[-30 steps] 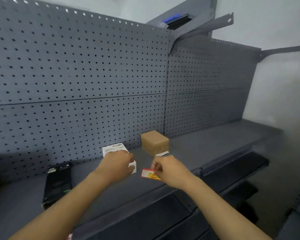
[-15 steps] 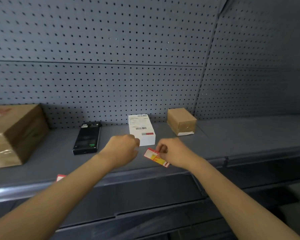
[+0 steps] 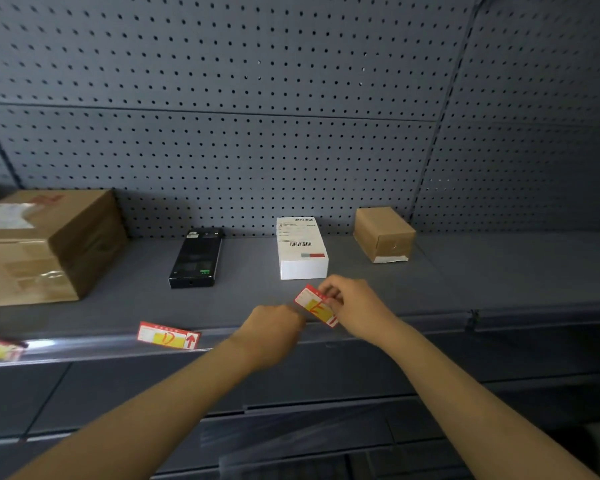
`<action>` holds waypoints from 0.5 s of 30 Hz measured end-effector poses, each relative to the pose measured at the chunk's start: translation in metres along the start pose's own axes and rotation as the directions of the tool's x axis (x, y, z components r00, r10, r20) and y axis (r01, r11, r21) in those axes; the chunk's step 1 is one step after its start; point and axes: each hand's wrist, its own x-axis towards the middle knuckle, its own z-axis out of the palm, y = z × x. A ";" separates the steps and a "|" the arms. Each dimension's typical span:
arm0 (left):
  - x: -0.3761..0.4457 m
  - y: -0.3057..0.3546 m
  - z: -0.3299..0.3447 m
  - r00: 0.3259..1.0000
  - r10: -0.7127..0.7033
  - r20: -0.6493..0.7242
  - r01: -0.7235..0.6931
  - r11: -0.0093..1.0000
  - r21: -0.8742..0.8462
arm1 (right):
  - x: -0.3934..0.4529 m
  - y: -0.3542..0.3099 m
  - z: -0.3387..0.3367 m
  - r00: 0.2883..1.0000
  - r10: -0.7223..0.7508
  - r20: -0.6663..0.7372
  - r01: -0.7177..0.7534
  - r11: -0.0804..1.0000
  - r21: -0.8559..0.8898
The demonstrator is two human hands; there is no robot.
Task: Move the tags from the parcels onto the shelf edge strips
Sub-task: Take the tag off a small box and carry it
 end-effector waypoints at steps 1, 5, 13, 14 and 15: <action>0.001 0.002 0.003 1.000 -0.005 0.001 0.005 1.000 0.002 | 0.000 0.003 0.001 1.000 -0.006 -0.011 0.007 1.000 0.004; 0.002 0.007 0.008 0.999 -0.031 -0.014 0.031 1.000 0.003 | 0.000 0.011 0.003 0.999 -0.005 -0.048 0.007 0.999 0.048; 0.001 0.013 0.021 0.992 -0.079 -0.095 0.072 0.994 -0.076 | 0.001 0.022 0.007 0.999 0.006 -0.038 -0.003 0.998 0.064; 0.001 0.014 0.022 0.991 -0.086 -0.098 0.077 0.993 -0.093 | 0.001 0.022 0.008 0.999 0.004 -0.040 -0.001 0.998 0.066; 0.000 0.015 0.022 0.991 -0.094 -0.099 0.083 0.990 -0.112 | 0.002 0.022 0.009 0.999 0.001 -0.042 0.002 0.998 0.066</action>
